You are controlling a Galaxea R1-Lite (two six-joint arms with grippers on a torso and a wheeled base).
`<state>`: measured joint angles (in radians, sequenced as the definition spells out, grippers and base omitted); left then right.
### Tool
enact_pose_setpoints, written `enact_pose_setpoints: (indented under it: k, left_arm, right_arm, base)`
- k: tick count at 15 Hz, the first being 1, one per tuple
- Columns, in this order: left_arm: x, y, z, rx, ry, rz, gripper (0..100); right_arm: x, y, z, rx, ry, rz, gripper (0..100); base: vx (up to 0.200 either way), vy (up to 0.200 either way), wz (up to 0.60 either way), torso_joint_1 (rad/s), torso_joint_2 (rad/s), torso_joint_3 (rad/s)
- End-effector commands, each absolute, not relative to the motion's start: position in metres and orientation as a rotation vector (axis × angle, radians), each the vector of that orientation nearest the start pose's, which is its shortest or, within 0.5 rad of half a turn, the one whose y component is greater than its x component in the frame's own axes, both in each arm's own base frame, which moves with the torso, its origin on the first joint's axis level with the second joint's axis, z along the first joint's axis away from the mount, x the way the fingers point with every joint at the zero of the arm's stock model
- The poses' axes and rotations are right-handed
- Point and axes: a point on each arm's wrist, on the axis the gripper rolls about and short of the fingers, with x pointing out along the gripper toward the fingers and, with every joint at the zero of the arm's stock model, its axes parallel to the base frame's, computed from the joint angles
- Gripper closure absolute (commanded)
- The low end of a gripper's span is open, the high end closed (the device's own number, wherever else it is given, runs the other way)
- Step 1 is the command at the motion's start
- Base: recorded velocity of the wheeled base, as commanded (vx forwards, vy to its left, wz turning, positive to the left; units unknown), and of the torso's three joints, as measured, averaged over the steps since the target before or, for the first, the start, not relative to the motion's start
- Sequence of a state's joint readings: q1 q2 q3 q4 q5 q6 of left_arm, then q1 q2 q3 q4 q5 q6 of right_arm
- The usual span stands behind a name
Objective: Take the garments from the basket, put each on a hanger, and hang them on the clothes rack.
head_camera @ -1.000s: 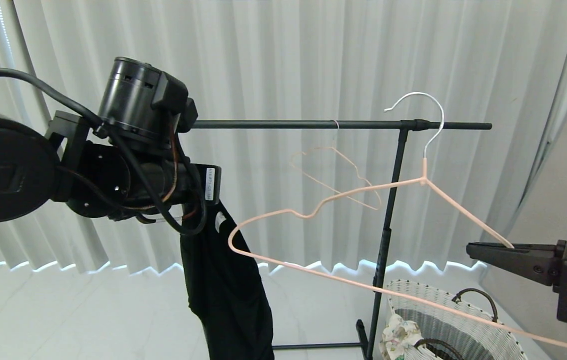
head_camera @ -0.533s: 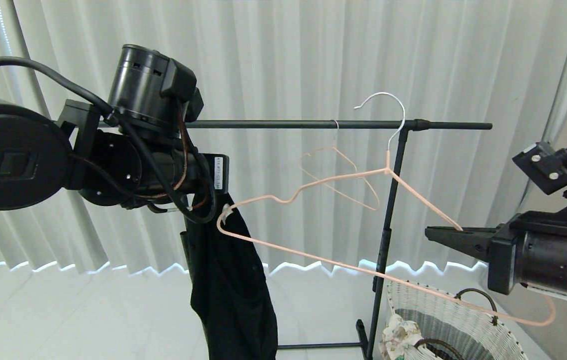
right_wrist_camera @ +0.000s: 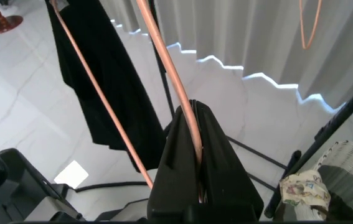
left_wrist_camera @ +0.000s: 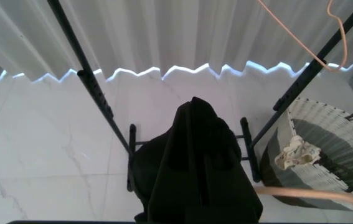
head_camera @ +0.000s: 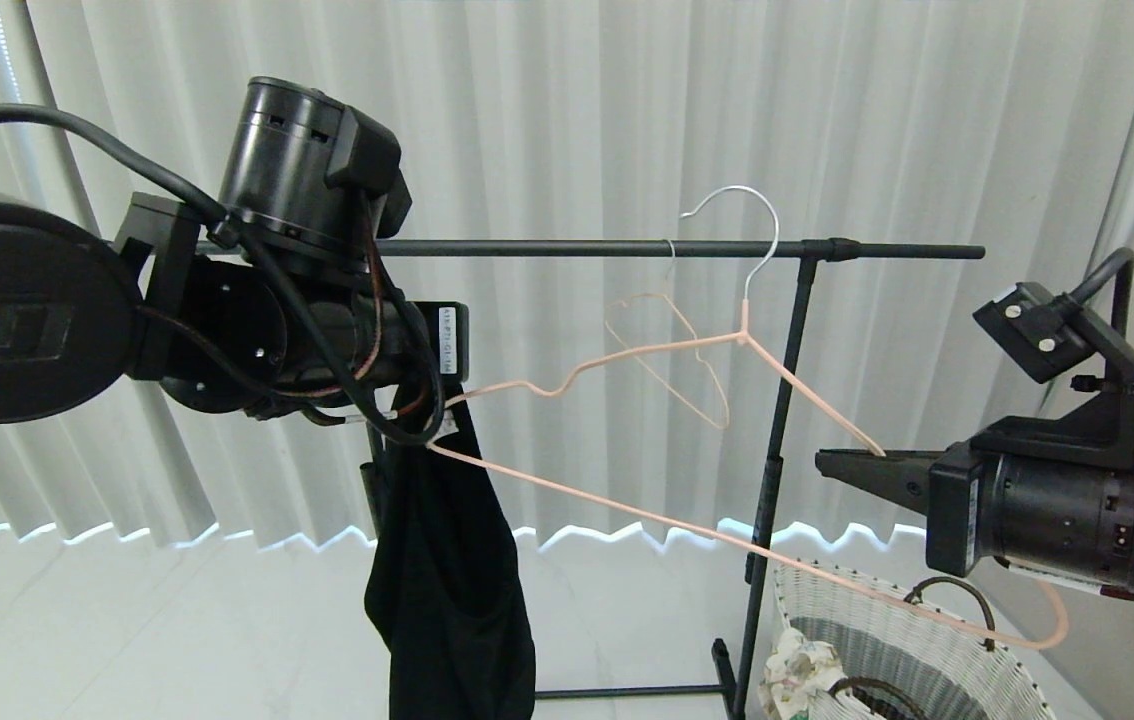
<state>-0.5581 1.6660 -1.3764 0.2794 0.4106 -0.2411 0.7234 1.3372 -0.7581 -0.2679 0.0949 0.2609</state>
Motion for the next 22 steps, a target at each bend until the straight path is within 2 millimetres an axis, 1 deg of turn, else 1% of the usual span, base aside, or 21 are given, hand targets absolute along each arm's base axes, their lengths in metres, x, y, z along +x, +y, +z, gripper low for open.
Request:
enact_pose_setpoints:
  k: [1, 3, 5, 8, 16, 18, 19, 22]
  left_arm:
    - [0.261, -0.153, 0.267, 0.028, 0.515, -0.081, 100]
    - [0.261, -0.152, 0.268, 0.024, 0.514, -0.081, 100]
    - [0.266, -0.151, 0.268, 0.018, 0.508, -0.068, 100]
    - [0.268, -0.151, 0.271, 0.014, 0.498, -0.064, 100]
    - [0.271, -0.152, 0.266, 0.028, 0.505, -0.027, 100]
    - [0.273, -0.153, 0.265, 0.030, 0.504, -0.018, 100]
    - [0.276, -0.152, 0.265, 0.034, 0.502, -0.002, 100]
    - [0.278, -0.151, 0.266, 0.031, 0.497, 0.009, 100]
  right_arm:
    - [0.161, 0.146, 0.228, 0.142, 0.406, 0.759, 100]
    - [0.162, 0.147, 0.229, 0.144, 0.401, 0.758, 100]
    - [0.158, 0.149, 0.231, 0.145, 0.396, 0.777, 100]
    - [0.159, 0.150, 0.230, 0.142, 0.402, 0.778, 100]
    - [0.165, 0.153, 0.236, 0.163, 0.376, 0.726, 100]
    - [0.162, 0.153, 0.238, 0.171, 0.372, 0.740, 100]
    - [0.158, 0.156, 0.239, 0.169, 0.370, 0.762, 100]
    - [0.157, 0.158, 0.238, 0.165, 0.374, 0.766, 100]
  base:
    - [0.000, 0.000, 0.00, 0.000, 0.00, 0.000]
    - [0.000, 0.000, 0.00, 0.000, 0.00, 0.000]
    - [0.000, 0.000, 0.00, 0.000, 0.00, 0.000]
    - [0.000, 0.000, 0.00, 0.000, 0.00, 0.000]
    - [0.000, 0.000, 0.00, 0.000, 0.00, 0.000]
    - [0.000, 0.000, 0.00, 0.000, 0.00, 0.000]
    - [0.000, 0.000, 0.00, 0.000, 0.00, 0.000]
    - [0.000, 0.000, 0.00, 0.000, 0.00, 0.000]
